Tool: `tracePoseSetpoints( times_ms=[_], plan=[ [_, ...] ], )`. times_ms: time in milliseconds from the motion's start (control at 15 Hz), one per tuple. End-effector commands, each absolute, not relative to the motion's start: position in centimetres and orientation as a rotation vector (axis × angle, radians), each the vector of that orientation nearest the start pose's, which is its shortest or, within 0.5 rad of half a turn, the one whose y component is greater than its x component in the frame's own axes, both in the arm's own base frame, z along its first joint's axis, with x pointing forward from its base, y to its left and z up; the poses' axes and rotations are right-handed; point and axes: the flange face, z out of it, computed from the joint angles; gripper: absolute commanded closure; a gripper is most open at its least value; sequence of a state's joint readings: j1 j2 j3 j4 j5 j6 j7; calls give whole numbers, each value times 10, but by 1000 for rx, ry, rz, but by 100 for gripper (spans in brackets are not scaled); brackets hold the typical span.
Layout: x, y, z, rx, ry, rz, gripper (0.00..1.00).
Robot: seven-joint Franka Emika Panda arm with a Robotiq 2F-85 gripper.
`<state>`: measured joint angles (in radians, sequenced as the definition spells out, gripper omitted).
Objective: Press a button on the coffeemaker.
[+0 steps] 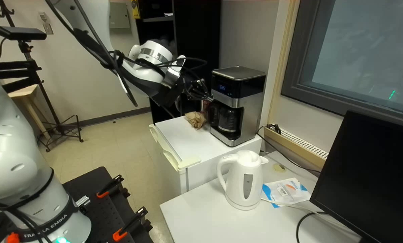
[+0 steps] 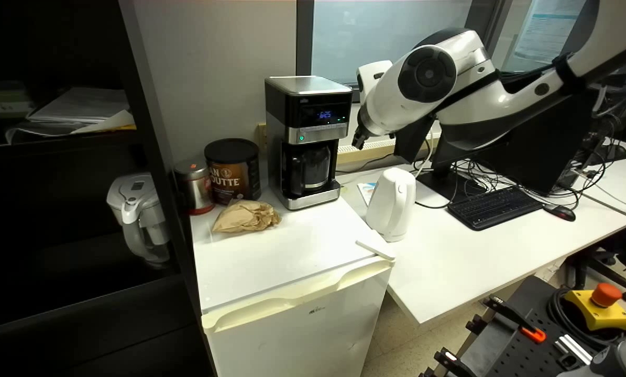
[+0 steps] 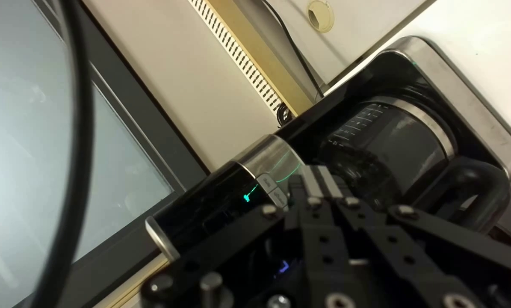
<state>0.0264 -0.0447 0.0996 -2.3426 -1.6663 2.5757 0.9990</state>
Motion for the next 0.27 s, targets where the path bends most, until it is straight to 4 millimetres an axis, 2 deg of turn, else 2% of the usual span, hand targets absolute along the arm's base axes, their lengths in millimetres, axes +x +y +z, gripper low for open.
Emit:
tracePoseSetpoints(
  times_ms=[0, 200],
  plan=[
    [487, 81, 370, 2145, 628, 881, 96],
    [483, 82, 371, 2134, 628, 885, 97]
  ],
)
